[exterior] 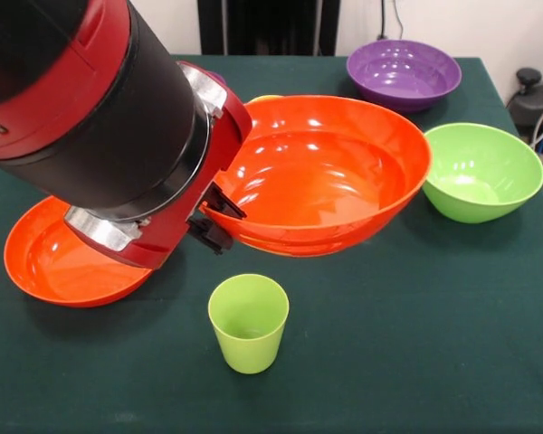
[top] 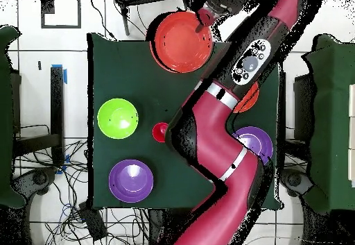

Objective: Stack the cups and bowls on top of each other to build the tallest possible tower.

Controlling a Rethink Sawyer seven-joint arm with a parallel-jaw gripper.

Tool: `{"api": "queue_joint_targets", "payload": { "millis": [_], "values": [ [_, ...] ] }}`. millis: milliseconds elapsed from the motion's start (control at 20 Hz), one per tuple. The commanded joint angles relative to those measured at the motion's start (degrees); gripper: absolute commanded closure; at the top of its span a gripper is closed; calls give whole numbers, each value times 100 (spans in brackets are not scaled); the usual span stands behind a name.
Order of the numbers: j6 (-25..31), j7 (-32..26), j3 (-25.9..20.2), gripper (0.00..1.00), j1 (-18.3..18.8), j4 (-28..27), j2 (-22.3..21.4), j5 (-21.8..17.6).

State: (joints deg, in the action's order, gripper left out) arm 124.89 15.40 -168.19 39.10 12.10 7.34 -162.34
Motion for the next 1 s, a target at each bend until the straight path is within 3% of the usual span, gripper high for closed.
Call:
{"api": "queue_joint_targets", "payload": {
  "millis": [50, 1000],
  "values": [
    [338, 621, 173, 100, 58, -1083, 167, -498],
    [-582, 658, 114, 100, 55, -1098, 180, -513]
  ]
}}
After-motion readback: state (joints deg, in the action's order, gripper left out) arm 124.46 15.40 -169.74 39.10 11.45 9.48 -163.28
